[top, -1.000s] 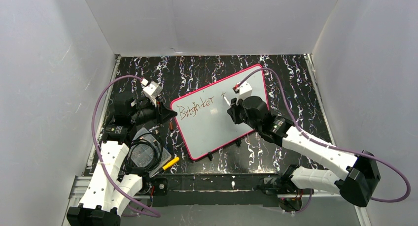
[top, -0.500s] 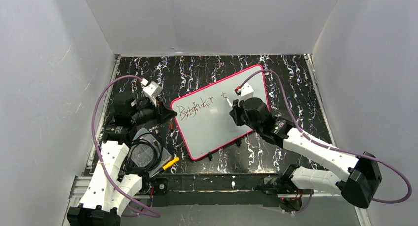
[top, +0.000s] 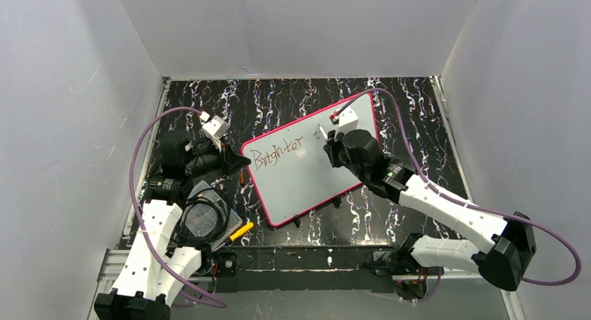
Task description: Write a sentence on the whiteboard
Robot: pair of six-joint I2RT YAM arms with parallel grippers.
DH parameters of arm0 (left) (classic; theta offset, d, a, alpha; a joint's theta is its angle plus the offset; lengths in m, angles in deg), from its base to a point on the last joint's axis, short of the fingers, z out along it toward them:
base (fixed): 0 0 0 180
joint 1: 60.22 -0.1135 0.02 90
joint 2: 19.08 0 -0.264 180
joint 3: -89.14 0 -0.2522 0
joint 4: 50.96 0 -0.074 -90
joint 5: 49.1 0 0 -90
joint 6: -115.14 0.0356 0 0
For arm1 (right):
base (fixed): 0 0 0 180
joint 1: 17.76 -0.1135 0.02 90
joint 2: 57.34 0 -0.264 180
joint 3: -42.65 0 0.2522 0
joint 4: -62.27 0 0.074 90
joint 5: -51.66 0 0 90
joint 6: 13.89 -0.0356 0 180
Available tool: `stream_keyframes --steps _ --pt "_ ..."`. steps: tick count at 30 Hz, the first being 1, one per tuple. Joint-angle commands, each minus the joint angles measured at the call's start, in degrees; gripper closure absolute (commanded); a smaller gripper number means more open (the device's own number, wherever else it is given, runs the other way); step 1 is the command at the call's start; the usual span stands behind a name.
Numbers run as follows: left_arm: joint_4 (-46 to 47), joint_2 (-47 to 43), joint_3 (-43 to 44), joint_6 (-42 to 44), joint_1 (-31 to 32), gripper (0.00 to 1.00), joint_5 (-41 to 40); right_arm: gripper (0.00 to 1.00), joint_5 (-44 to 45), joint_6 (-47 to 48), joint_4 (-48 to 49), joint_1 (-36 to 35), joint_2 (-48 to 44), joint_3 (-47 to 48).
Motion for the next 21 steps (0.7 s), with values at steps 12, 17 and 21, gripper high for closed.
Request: stream_keyframes --steps 12,17,21 --pt "-1.7 -0.3 -0.7 5.0 0.2 1.0 -1.4 0.99 1.1 -0.8 -0.3 0.0 0.8 -0.4" --pt "-1.7 -0.4 -0.7 5.0 0.2 1.0 -1.4 0.99 -0.3 -3.1 -1.3 0.0 0.3 -2.8" --pt "-1.7 -0.5 -0.8 4.9 0.2 1.0 -1.4 0.99 -1.5 -4.6 -1.9 0.0 -0.3 -4.0"
